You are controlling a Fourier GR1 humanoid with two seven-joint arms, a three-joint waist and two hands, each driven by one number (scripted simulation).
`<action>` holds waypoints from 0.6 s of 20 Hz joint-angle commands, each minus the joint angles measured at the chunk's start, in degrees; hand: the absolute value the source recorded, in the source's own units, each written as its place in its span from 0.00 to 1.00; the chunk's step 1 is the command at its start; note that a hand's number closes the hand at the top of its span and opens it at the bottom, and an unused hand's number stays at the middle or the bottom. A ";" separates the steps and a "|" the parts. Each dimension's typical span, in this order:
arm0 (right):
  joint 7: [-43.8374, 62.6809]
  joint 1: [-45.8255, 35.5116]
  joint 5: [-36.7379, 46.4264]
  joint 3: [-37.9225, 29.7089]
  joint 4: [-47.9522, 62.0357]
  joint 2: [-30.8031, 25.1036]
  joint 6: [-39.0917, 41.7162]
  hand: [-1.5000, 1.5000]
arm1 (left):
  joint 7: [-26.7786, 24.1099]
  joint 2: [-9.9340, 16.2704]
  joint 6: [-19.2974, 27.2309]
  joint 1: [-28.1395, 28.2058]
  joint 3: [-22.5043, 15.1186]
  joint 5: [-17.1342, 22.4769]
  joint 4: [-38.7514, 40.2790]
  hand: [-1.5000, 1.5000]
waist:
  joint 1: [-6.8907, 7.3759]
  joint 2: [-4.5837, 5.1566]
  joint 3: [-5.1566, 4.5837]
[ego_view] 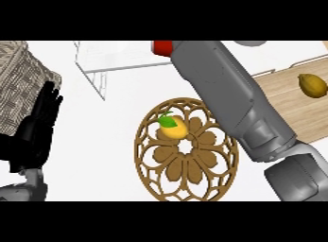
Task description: Pick the can from the placemat and place it in the tiered shelf
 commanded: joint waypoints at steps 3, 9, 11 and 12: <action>6.95 2.59 0.65 -0.94 -6.39 -3.54 -1.38 0.00 | 3.36 1.27 -0.25 1.18 1.36 0.55 -2.88 0.50 | -2.64 -1.16 0.07; 13.54 13.04 1.10 0.40 -20.49 -10.75 3.77 0.00 | -1.03 -0.36 1.33 3.71 2.12 -0.67 -0.90 0.50 | -4.26 -1.52 0.05; 16.23 17.35 0.77 1.81 -27.14 -12.53 7.51 0.00 | 1.37 0.96 0.00 3.42 3.05 0.91 -2.56 0.50 | -4.84 -1.79 0.07; 14.98 18.80 -0.98 0.34 -30.13 -16.25 10.68 0.00 | 1.02 0.64 0.28 2.04 3.22 0.89 -1.34 0.50 | -4.61 -1.45 0.08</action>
